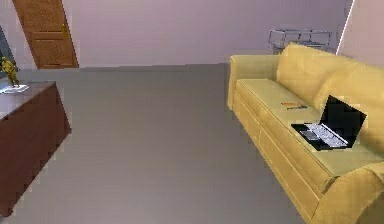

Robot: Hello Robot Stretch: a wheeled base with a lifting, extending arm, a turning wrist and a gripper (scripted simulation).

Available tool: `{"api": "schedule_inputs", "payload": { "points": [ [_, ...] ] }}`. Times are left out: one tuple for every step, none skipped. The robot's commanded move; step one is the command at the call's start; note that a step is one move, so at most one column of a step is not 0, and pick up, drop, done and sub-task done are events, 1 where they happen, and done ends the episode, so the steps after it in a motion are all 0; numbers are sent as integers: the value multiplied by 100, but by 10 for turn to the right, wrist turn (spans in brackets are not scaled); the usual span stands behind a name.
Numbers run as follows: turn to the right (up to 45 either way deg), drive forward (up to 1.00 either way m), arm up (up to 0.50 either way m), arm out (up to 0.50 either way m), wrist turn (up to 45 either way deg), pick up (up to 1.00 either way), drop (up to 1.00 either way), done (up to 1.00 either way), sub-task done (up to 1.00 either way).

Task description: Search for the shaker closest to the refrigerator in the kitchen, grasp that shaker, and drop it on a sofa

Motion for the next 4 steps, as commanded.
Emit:
{"api": "schedule_inputs", "payload": {
  "points": [
    [0,100,0,0,0,0,0,0,0],
    [30,0,0,0,0,0,0,0,0],
    [0,85,0,0,0,0,0,0,0],
    [-450,0,0,0,0,0,0,0,0]
  ]
}}
